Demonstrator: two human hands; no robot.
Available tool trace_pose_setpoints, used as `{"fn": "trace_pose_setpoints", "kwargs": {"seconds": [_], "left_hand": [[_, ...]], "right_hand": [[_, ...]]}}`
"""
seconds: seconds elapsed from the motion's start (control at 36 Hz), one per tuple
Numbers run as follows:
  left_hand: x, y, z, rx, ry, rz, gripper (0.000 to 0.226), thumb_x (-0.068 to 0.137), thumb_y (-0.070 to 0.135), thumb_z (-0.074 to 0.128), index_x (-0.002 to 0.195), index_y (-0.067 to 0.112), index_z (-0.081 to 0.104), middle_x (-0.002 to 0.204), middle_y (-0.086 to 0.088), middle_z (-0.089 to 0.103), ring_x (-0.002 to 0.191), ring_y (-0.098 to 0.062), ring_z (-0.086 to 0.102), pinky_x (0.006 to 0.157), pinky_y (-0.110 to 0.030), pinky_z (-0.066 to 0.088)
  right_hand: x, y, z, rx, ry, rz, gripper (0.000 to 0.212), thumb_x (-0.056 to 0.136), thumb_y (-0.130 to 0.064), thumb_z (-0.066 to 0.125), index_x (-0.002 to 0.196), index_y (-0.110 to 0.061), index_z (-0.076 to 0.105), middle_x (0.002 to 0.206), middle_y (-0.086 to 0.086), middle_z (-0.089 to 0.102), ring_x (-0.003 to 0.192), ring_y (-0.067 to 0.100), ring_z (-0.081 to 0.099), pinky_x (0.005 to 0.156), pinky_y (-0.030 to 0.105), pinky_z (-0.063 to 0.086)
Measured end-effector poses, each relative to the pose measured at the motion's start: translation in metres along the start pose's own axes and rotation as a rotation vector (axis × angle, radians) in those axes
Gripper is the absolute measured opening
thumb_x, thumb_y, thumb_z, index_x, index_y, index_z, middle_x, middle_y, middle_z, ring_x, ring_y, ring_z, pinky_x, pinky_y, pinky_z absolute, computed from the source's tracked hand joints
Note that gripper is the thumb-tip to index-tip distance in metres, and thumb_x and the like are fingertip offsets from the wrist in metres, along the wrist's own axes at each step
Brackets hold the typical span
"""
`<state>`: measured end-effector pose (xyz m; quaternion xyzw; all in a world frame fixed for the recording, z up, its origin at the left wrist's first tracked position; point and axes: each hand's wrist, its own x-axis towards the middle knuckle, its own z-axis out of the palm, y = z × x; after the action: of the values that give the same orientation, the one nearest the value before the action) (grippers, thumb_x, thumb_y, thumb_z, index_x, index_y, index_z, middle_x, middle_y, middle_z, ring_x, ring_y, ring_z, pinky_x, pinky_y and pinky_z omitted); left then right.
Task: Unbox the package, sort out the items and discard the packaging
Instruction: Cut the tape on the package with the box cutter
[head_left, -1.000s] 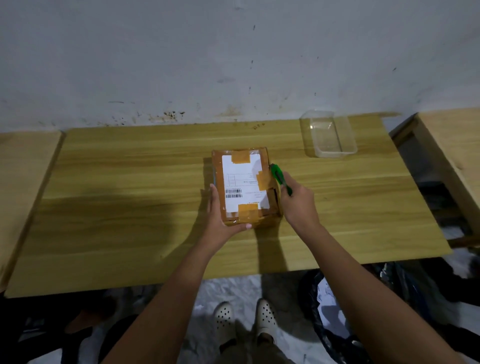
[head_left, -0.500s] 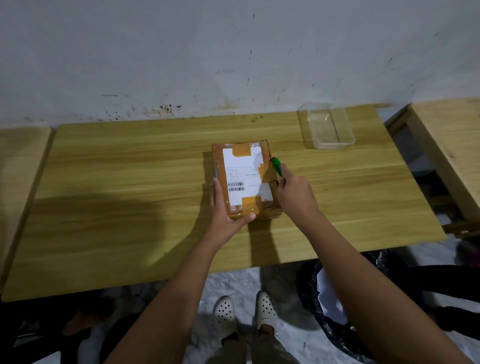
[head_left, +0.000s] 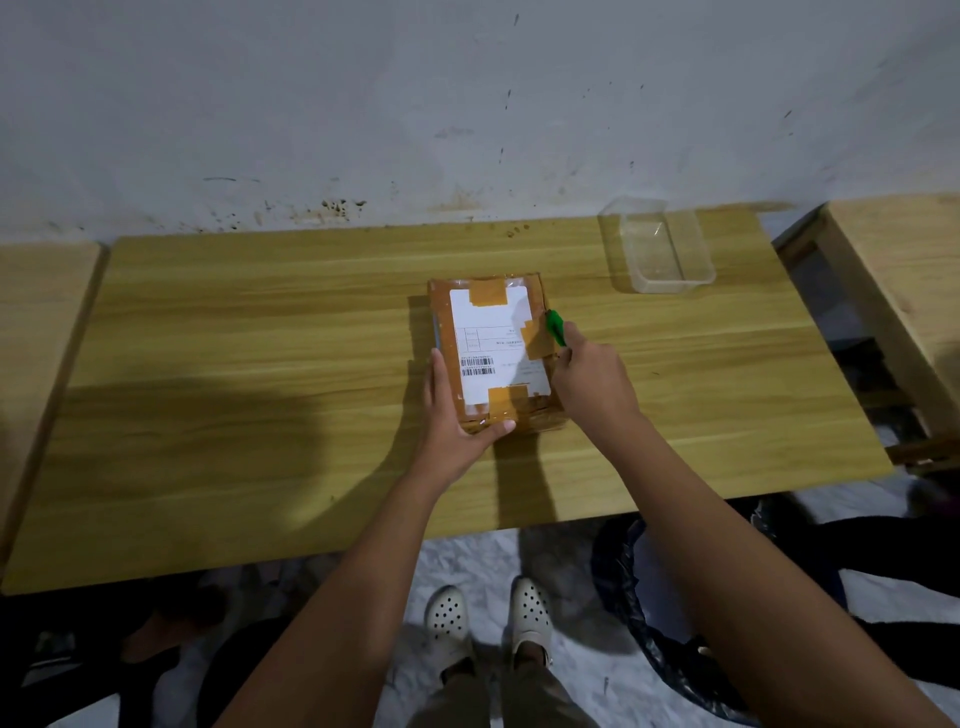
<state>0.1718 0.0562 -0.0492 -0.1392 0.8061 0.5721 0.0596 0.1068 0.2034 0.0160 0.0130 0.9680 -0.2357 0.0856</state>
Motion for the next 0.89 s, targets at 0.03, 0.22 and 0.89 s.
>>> {"fn": "trace_pose_setpoints", "kwargs": {"seconds": [0.03,0.22,0.89], "left_hand": [[0.000,0.000,0.000,-0.002,0.007,0.000,0.122,0.069,0.029,0.080,0.144,0.033,-0.017,0.156,0.003,-0.014,0.143,-0.012,-0.004,0.107,-0.032,0.024],[-0.001,0.002,0.001,-0.033,0.006,-0.005,0.121,0.071,0.027,0.079,0.145,0.033,-0.016,0.157,0.004,-0.013,0.143,-0.013,-0.003,0.096,-0.025,0.029],[-0.002,0.003,0.004,0.025,0.032,-0.042,0.121,0.070,0.032,0.079,0.143,0.035,-0.018,0.158,0.002,-0.010,0.145,-0.020,-0.006,0.114,-0.048,0.017]], "right_hand": [[0.000,0.002,-0.001,0.002,0.002,-0.006,0.037,0.092,-0.010,0.034,0.129,-0.011,0.043,0.068,0.010,0.047,0.067,0.031,0.048,0.057,0.036,0.040],[-0.008,0.009,-0.006,-0.018,-0.028,-0.012,0.037,0.096,-0.012,0.032,0.131,-0.014,0.043,0.069,0.013,0.052,0.064,0.032,0.055,0.053,0.037,0.045],[-0.055,0.035,0.017,-0.078,-0.062,0.023,0.043,0.096,-0.015,0.034,0.139,-0.015,0.035,0.071,0.012,0.052,0.065,0.030,0.050,0.055,0.032,0.033]]}}
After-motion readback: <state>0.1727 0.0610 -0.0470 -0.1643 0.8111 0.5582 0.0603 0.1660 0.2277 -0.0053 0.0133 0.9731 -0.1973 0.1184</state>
